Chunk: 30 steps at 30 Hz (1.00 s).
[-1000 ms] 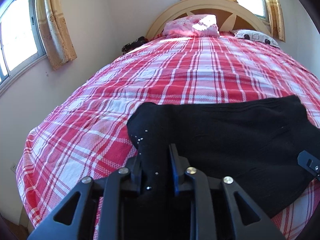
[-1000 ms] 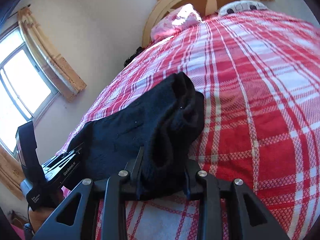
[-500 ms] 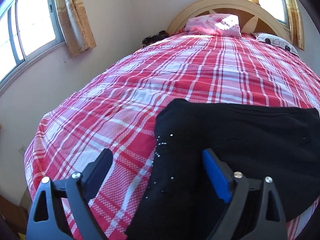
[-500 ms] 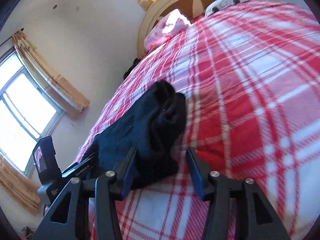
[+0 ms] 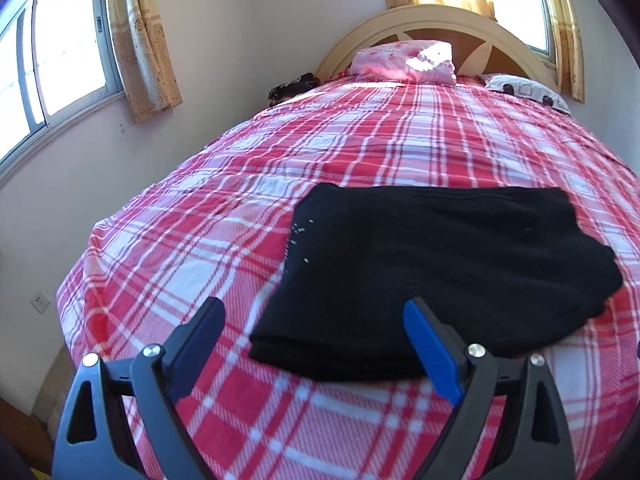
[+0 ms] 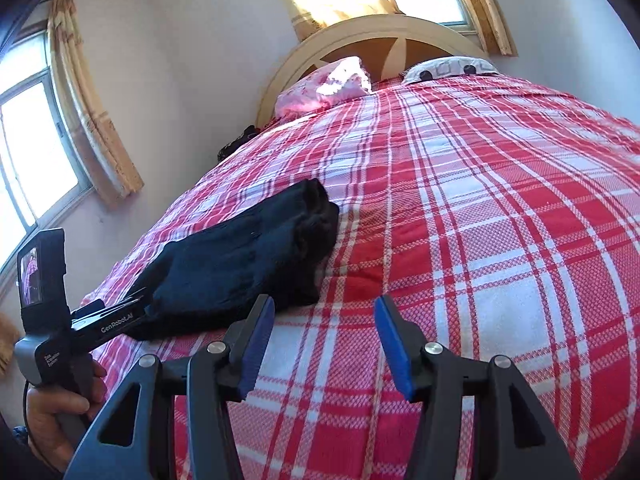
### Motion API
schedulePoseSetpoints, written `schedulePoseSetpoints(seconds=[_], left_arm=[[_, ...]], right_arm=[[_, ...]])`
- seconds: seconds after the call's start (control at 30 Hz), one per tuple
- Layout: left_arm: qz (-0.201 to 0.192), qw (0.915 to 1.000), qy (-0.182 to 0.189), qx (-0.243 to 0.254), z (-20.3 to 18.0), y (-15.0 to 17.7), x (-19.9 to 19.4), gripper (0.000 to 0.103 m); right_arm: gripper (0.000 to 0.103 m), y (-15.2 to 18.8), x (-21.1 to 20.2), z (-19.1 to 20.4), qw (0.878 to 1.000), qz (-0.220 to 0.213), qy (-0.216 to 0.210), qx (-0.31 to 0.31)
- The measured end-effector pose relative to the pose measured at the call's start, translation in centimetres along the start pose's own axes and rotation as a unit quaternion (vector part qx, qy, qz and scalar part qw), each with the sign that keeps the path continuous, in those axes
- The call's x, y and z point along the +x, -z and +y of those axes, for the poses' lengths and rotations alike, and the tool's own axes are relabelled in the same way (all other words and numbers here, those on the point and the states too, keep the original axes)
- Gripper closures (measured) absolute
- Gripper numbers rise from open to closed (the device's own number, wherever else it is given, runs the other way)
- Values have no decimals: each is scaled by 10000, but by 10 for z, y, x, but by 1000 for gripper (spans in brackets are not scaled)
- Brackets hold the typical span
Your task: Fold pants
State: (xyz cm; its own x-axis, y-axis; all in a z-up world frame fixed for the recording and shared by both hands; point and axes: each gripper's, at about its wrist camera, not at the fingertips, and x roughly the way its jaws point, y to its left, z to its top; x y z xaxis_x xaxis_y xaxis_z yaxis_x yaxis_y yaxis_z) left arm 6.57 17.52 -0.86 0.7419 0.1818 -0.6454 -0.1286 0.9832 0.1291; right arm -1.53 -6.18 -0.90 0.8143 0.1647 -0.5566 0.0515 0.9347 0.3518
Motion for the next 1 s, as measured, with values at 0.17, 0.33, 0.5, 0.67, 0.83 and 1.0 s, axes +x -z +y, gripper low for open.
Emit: schedulePoseSetpoints(seconds=[0.17,0.33,0.5,0.67,0.83,1.0], left_arm=[[-154,9999,11,-45,-6,13,-26,10],[-408,9991,34,-63,-8,23,-54,2],[-637,9980,17,3,-8,26,-75,0],[-694,9975,147,-2,-7,29,-89,0],[-700,9972,260,-80,-6,33,-97,0],[-783,9966,267,-41,-9,37,-102,0]], right_arm=[[41,3,-25,14,9993,-206,-123,-291],[40,1,-48,24,9982,-351,-304,-372],[40,-4,-71,30,9966,-628,-330,-422],[39,-3,-92,42,9936,-946,-214,-585],[34,-2,-102,50,9904,-1157,-121,-745],[32,1,-105,52,9896,-1184,-100,-812]])
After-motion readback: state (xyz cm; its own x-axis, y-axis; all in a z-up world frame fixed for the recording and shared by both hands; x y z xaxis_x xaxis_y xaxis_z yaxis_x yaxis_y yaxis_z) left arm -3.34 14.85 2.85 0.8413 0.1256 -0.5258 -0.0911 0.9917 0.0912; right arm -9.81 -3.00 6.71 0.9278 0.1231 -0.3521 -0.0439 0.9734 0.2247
